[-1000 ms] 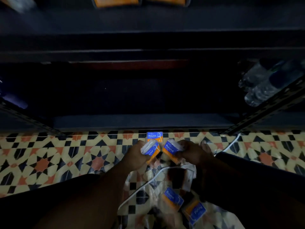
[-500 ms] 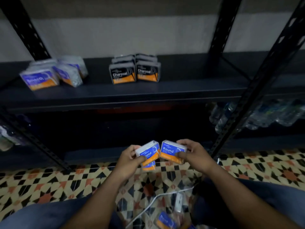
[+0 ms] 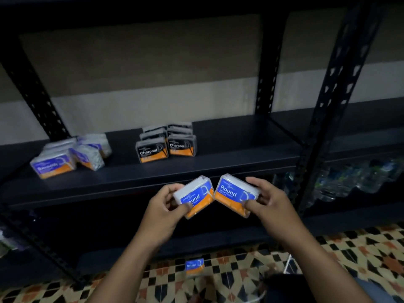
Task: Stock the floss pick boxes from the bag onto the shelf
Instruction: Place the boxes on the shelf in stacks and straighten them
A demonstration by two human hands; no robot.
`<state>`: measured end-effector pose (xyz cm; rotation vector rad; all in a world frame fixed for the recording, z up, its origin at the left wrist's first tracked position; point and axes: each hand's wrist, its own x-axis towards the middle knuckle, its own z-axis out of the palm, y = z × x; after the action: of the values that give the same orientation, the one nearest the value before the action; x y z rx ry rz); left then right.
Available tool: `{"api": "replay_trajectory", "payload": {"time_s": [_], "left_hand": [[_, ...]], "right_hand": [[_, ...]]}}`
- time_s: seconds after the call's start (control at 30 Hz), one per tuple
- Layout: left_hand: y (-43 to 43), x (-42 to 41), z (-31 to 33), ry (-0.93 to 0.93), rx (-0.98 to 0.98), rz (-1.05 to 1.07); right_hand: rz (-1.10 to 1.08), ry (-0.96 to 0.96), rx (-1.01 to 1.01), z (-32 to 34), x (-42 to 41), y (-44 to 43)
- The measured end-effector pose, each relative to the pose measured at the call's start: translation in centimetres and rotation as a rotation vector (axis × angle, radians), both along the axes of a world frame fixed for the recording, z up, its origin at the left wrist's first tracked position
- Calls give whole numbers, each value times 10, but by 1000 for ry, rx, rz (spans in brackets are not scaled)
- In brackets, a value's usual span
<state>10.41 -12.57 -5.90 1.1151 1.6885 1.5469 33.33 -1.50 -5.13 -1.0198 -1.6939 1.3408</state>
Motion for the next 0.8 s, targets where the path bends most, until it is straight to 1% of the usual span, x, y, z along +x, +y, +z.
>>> {"api": "replay_trajectory", "payload": {"time_s": [0.13,0.27,0.43,0.53,0.63,0.8], "left_hand": [[44,2,33,77,101,-12],[95,4,53,179,156,-29],[155,10,51,350,114,9],[178,9,38,449,64,-1],[192,7,23,602,21,4],[211,2,17,774,-13,34]], "right_hand": [[-55,64,97,29,1,32],[-129,54,212,48,1,73],[-258,-71,301,48,1,129],[-308,-197,355,34,-4,152],[-290,-280,450,14,-11,170],[-249,-387,478,3,-20,197]]}}
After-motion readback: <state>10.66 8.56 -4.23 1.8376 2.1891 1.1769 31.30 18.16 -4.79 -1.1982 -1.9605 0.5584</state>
